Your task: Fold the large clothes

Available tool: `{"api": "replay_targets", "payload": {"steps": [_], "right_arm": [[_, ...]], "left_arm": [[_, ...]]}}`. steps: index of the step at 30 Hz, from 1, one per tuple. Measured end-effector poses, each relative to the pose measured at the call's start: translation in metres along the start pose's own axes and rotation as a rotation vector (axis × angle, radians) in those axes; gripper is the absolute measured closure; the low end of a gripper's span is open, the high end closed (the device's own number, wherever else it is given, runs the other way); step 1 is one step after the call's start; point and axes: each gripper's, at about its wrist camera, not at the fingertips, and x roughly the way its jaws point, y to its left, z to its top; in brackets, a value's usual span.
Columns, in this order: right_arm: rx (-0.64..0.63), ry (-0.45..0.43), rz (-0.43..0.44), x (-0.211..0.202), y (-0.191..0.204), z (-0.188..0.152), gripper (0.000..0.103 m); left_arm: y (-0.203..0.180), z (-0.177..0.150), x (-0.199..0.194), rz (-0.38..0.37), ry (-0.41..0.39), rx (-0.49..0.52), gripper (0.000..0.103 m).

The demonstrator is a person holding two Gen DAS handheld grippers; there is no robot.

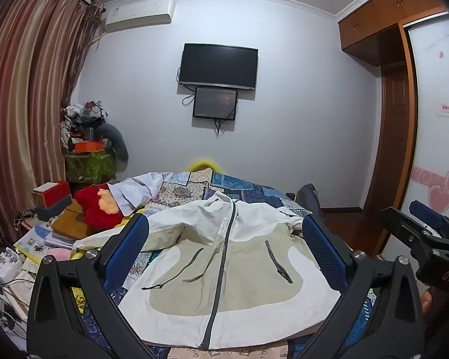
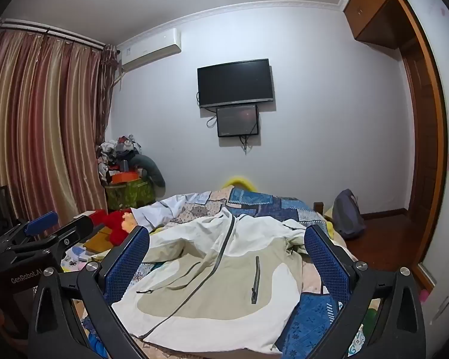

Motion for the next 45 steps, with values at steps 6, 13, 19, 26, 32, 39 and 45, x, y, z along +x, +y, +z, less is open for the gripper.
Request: {"api": "replay_targets", "payload": {"steps": [6, 13, 19, 26, 32, 39, 45], "right_arm": [[-0.003, 0.008, -0.002, 0.0011, 0.0007, 0.0002, 0.000], [-0.004, 0.008, -0.001, 0.0010, 0.0009, 0.0006, 0.000], [-0.003, 0.007, -0.001, 0.0010, 0.0004, 0.0004, 0.000], [0.001, 0.009, 0.002, 0.0004, 0.0007, 0.0006, 0.000], [0.001, 0.008, 0.001, 0.0008, 0.0003, 0.0018, 0.000], [0.001, 0.008, 0.000, 0.0013, 0.0001, 0.0017, 0.000], [0.002, 0.008, -0.001, 0.0010, 0.0010, 0.0034, 0.000]], "left_arm": [[0.0001, 0.0006, -0.0009, 0.004, 0.003, 0.008, 0.000], [-0.0006, -0.0014, 0.0000, 0.009, -0.002, 0.011, 0.000], [-0.0016, -0.0012, -0.0008, 0.010, -0.005, 0.015, 0.000], [-0.0026, -0.0005, -0.0016, 0.014, -0.004, 0.017, 0.000], [-0.0022, -0.0005, -0.0018, 0.018, -0.008, 0.021, 0.000], [-0.0022, -0.0013, -0.0019, 0.015, -0.008, 0.022, 0.000], [-0.0021, -0.0020, -0.0007, 0.017, -0.007, 0.023, 0.000]]}}
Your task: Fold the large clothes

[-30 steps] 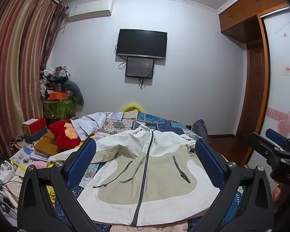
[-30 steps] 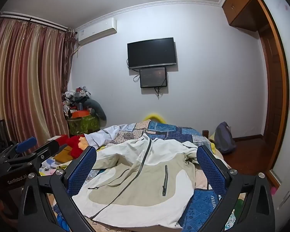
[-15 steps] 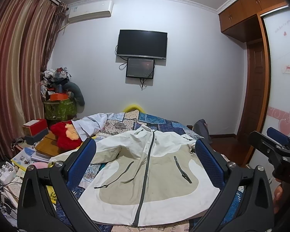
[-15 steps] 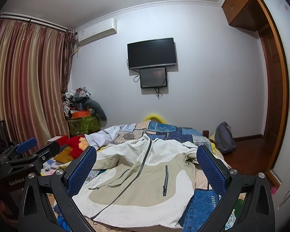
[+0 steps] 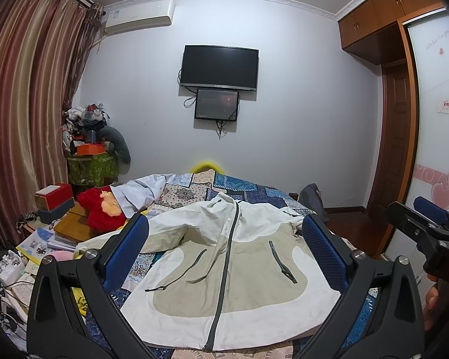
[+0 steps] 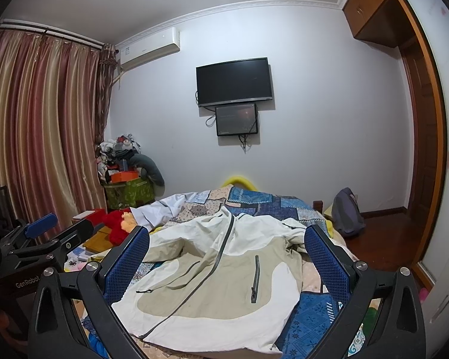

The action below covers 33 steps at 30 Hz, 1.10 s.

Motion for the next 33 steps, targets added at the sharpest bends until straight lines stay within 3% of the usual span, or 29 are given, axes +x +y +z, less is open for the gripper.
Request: {"api": "replay_targets", "payload": {"steps": [33], "right_arm": [[0.001, 0.003, 0.000, 0.0000, -0.0003, 0.0005, 0.000]], "left_arm": [[0.0006, 0.0004, -0.0022, 0.004, -0.003, 0.003, 0.000]]}}
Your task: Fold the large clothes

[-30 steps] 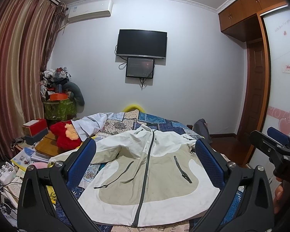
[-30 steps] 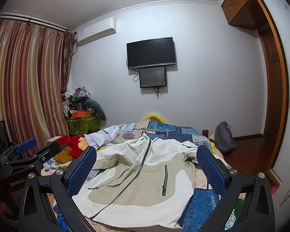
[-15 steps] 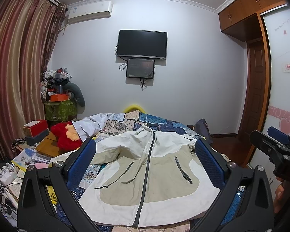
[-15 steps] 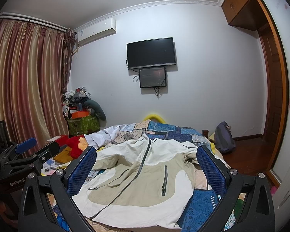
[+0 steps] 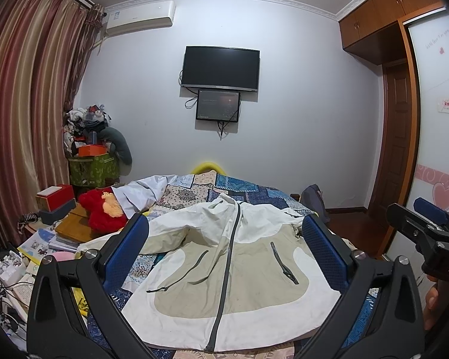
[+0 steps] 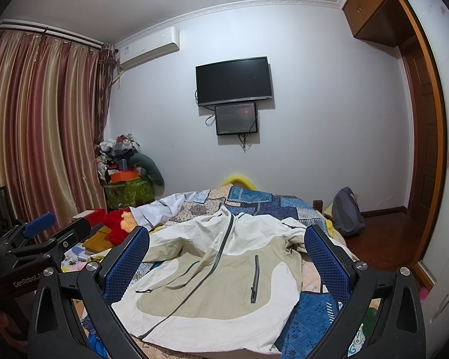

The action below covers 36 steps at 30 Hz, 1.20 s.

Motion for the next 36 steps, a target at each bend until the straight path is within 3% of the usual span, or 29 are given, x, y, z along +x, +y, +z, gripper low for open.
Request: {"api": "replay_targets", "payload": {"steps": [12, 20, 25, 29, 36], "right_arm": [[-0.002, 0.033, -0.012, 0.032, -0.012, -0.022, 0.000], [0.001, 0.091, 0.000, 0.087, -0.019, -0.018, 0.000], [-0.065, 0.136, -0.021, 0.143, -0.019, -0.002, 0.000], [-0.134, 0.186, 0.020, 0.193, -0.013, 0.013, 0.000], [-0.237, 0.328, 0.109, 0.295, 0.004, 0.012, 0.000]], "left_arm": [[0.005, -0.002, 0.011, 0.013, 0.021, 0.011, 0.000], [0.034, 0.000, 0.064, 0.075, 0.085, 0.001, 0.000], [0.073, 0.001, 0.119, 0.147, 0.172, -0.022, 0.000], [0.116, -0.005, 0.169, 0.193, 0.265, -0.065, 0.000], [0.200, -0.046, 0.254, 0.230, 0.515, -0.215, 0.000]]}}
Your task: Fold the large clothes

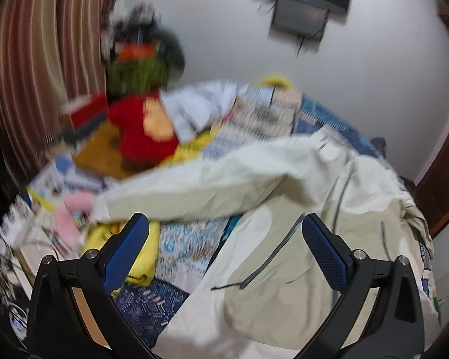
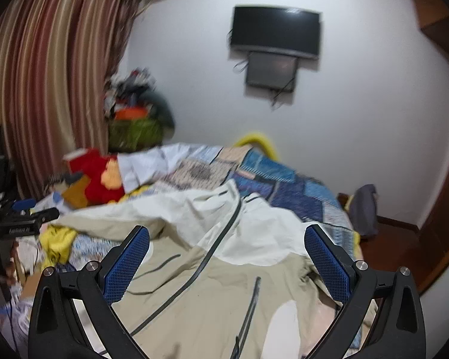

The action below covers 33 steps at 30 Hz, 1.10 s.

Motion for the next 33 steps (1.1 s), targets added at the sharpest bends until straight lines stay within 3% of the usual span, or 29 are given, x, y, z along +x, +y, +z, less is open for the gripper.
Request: {"api": "replay_targets", "payload": {"steps": [5, 9, 13, 18, 22, 26, 30, 33], "right_arm": [[0.005, 0.212, 0.091, 0.091, -0.002, -0.015, 0.000], [0.027, 0.334, 0.110, 0.142, -0.006, -0.041, 0.000], [0.047, 0.397, 0.131, 0.173, -0.010, -0.067, 0.000], [0.016, 0.403, 0.128, 0.183, -0.008, -0.080, 0.000], [0.019, 0.400, 0.138, 0.186, -0.009, -0.083, 0.000], [0.045, 0.398, 0.141, 0.185, -0.016, -0.083, 0.000], [0.073, 0.395, 0.134, 0.183, -0.030, -0.082, 0.000], [0.106, 0.421, 0.161, 0.185, -0.039, -0.083, 0.000]], "left_arm": [[0.046, -0.008, 0.073, -0.058, 0.206, -0.207, 0.004], [0.067, -0.015, 0.117, -0.077, 0.301, -0.321, 0.012], [0.082, -0.012, 0.145, -0.002, 0.323, -0.345, 0.017], [0.090, 0.006, 0.169, 0.049, 0.303, -0.359, 0.020], [0.093, 0.015, 0.186, 0.160, 0.307, -0.312, 0.061], [0.082, 0.024, 0.182, 0.271, 0.243, -0.217, 0.095], [0.049, 0.049, 0.146, 0.343, 0.083, -0.038, 0.099], [0.014, 0.079, 0.103, 0.337, -0.078, 0.089, 0.100]]}}
